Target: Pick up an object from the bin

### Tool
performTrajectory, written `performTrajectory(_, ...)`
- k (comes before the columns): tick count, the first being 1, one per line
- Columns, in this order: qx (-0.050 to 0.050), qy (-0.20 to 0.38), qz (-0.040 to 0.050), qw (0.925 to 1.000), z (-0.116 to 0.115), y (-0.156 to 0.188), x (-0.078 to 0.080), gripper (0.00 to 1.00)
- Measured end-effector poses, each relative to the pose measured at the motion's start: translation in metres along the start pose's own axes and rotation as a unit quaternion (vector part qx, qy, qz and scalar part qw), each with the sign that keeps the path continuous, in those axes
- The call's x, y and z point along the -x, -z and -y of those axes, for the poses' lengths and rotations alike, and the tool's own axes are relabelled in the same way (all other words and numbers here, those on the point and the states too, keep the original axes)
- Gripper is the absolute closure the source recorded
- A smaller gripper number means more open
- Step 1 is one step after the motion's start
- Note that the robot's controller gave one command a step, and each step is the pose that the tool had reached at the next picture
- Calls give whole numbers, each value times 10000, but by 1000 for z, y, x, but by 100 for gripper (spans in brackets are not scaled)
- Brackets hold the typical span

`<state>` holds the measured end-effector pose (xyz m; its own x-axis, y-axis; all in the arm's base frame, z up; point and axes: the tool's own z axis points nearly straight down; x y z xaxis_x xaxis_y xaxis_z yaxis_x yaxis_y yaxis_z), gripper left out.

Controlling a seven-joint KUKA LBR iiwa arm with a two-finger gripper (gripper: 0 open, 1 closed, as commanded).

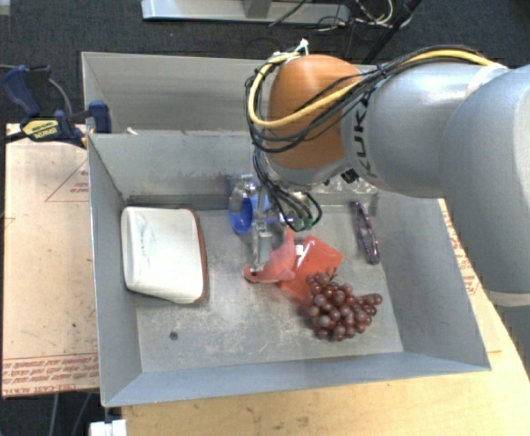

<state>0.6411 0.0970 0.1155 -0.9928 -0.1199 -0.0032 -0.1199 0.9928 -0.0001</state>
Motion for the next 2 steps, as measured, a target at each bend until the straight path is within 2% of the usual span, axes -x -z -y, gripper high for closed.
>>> performTrajectory(1,20,66,-35,10000,-1,34,-7,0)
performTrajectory(2,1,996,76,9950,20,60,-10,0)
